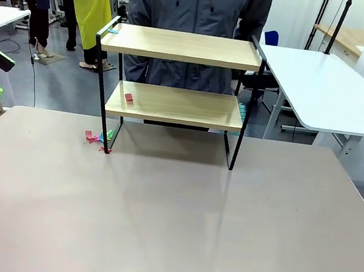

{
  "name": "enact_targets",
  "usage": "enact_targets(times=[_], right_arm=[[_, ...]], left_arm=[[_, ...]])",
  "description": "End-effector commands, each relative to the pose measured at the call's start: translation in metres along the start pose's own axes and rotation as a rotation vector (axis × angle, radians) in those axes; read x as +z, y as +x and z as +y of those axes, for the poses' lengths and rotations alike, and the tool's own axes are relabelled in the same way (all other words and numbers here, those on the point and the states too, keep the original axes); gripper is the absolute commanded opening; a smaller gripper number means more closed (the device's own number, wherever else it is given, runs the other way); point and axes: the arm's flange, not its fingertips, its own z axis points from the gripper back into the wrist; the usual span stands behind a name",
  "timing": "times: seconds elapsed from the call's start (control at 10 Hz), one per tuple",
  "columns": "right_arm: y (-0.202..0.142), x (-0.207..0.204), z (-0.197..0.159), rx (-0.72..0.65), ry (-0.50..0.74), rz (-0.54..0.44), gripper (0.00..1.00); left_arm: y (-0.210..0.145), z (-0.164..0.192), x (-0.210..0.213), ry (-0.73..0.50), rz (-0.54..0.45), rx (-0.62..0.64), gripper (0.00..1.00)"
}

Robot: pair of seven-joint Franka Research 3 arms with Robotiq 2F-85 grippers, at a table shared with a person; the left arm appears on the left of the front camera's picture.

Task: Clean the shelf.
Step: Hand the Duster back to the human.

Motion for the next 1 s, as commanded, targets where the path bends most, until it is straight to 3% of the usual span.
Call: enact_targets(times=[0.0,0.9], right_arm=[[-0.0014,0.0004,0.0,-0.007,-0.003,-0.014,1.0],[-0.0014,0.0004,0.0,-0.007,-0.003,-0.014,1.0]], left_arm=[[0.0008,0.0004,0.0,-0.008,-0.021,-0.009,1.0],[0.0008,0.0004,0.0,-0.008,-0.021,-0.009,1.0]])
